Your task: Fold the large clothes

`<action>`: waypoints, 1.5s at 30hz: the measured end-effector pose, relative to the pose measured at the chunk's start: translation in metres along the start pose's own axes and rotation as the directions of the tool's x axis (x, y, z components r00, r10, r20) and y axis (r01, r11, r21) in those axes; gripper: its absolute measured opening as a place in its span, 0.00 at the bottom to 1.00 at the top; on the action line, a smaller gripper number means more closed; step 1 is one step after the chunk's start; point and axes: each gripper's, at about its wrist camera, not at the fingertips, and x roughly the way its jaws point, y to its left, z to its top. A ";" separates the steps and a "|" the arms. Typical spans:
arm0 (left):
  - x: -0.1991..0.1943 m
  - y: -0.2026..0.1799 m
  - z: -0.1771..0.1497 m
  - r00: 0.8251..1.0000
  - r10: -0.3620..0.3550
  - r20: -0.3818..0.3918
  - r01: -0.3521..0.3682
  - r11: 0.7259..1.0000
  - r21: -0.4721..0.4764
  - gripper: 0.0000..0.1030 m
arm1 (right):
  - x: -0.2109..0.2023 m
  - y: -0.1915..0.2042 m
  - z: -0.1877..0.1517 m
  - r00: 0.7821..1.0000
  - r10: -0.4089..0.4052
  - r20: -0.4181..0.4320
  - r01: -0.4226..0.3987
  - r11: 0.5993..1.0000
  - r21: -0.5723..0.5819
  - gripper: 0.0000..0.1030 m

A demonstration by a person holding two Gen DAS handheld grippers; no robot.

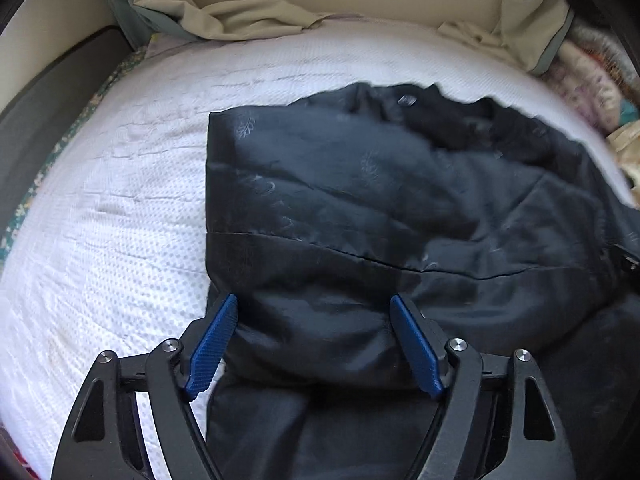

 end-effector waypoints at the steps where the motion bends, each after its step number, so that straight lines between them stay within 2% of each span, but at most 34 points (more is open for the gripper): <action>1: 0.002 0.000 0.000 1.000 0.006 0.000 -0.006 1.000 0.001 0.79 | 0.006 -0.001 -0.001 1.000 -0.008 -0.006 0.008 1.000 0.005 0.07; 4: 0.009 0.001 0.000 1.000 0.007 -0.005 -0.007 1.000 -0.013 0.80 | 0.024 -0.004 -0.004 0.999 -0.033 -0.033 0.033 0.999 0.000 0.01; 6: 0.014 0.002 0.000 1.000 0.001 -0.009 -0.002 1.000 -0.023 0.82 | 0.032 -0.008 -0.006 0.999 -0.026 -0.035 0.027 1.000 0.017 0.01; 14: 0.035 0.019 -0.003 0.999 -0.043 -0.027 0.040 0.994 -0.098 0.92 | 0.049 -0.004 -0.013 0.998 -0.059 0.035 0.060 0.998 -0.027 0.00; 18: 0.027 0.021 -0.001 0.999 -0.034 -0.022 0.032 0.994 -0.103 0.93 | 0.046 -0.005 -0.009 0.998 -0.054 0.022 0.054 0.999 -0.010 0.00; 22: 0.004 0.024 0.002 0.999 -0.041 -0.012 0.040 0.993 -0.112 0.92 | 0.027 -0.013 -0.001 1.000 -0.002 -0.013 0.003 0.997 0.074 0.00; 26: -0.031 0.026 0.001 0.997 -0.027 0.066 0.031 0.997 -0.068 0.92 | -0.001 -0.013 0.002 0.999 -0.004 0.033 0.001 0.996 0.088 0.19; 28: -0.046 0.027 0.000 0.995 -0.026 0.092 0.031 0.998 -0.059 0.93 | -0.017 -0.014 0.002 0.998 -0.001 0.058 -0.004 0.996 0.086 0.34; 35: -0.081 0.030 -0.006 0.987 -0.014 0.160 0.023 0.998 -0.055 0.98 | -0.069 -0.035 0.000 0.994 -0.008 0.107 -0.007 0.991 0.134 0.40; 40: -0.098 0.026 -0.010 0.984 -0.032 0.175 0.042 0.998 -0.052 0.98 | -0.111 -0.058 -0.006 0.989 -0.039 0.141 0.014 0.984 0.178 0.52; 45: -0.125 0.018 -0.017 0.971 -0.080 0.226 0.089 0.996 -0.032 0.99 | -0.163 -0.101 -0.027 0.985 -0.046 0.168 -0.005 0.957 0.292 0.61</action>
